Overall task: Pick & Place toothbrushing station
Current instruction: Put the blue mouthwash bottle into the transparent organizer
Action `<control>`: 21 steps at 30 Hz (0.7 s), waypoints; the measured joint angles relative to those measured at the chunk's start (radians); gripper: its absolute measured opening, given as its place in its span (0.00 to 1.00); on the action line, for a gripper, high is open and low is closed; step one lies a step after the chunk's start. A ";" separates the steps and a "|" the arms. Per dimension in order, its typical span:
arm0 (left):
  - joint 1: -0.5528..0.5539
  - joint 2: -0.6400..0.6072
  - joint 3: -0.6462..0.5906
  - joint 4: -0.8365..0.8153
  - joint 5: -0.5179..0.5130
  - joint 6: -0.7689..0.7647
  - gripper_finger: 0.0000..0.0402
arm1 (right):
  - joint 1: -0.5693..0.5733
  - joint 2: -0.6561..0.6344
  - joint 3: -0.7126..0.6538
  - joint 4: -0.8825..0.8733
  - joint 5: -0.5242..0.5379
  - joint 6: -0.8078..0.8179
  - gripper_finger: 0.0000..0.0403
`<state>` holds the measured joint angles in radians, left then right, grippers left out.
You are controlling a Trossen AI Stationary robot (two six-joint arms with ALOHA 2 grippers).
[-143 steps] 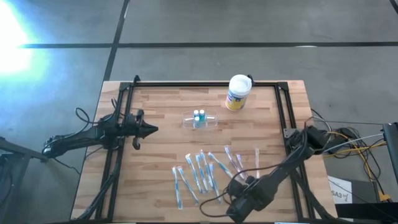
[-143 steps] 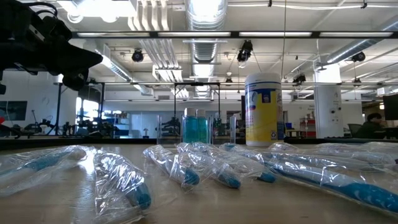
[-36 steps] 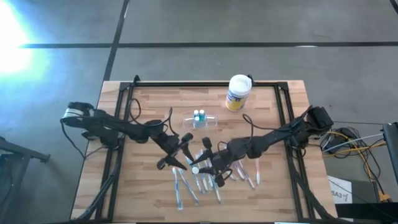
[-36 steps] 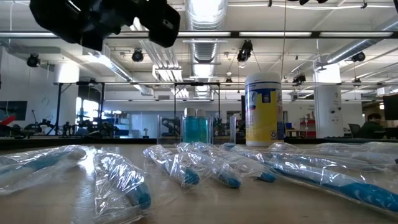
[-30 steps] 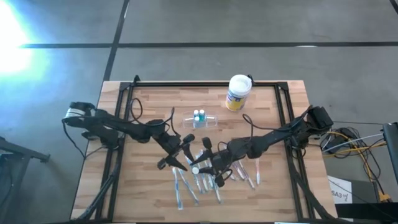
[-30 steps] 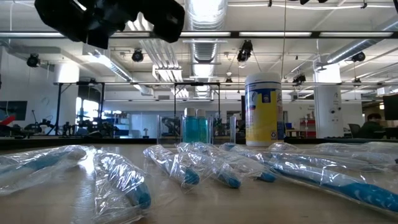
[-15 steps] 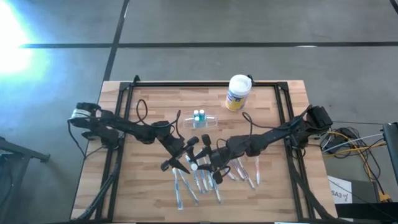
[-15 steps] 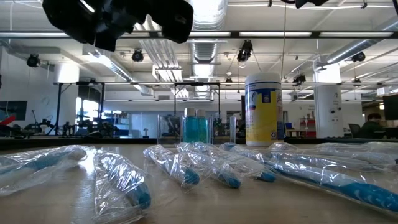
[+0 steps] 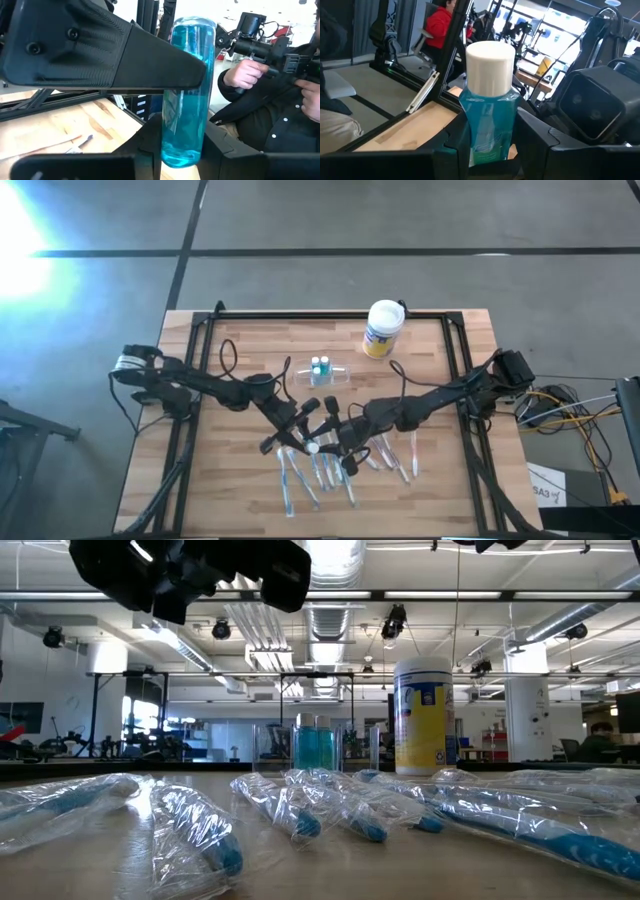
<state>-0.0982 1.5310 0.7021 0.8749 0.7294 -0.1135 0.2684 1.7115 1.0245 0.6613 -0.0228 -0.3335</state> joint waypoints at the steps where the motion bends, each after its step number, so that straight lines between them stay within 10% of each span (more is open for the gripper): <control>1: 0.000 0.000 0.000 -0.001 0.002 0.000 0.20 | 0.000 0.000 0.000 0.000 0.010 0.009 0.28; 15: 0.024 -0.042 -0.003 -0.078 0.005 -0.004 0.20 | 0.012 -0.134 0.075 -0.305 0.195 0.282 0.58; 21: 0.032 -0.118 -0.004 -0.282 -0.191 0.123 0.20 | 0.055 -0.181 0.158 -0.512 0.389 0.431 0.63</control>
<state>-0.0666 1.4129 0.6979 0.5932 0.5385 0.0094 0.3232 1.5308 1.1828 0.1491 0.3659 0.0977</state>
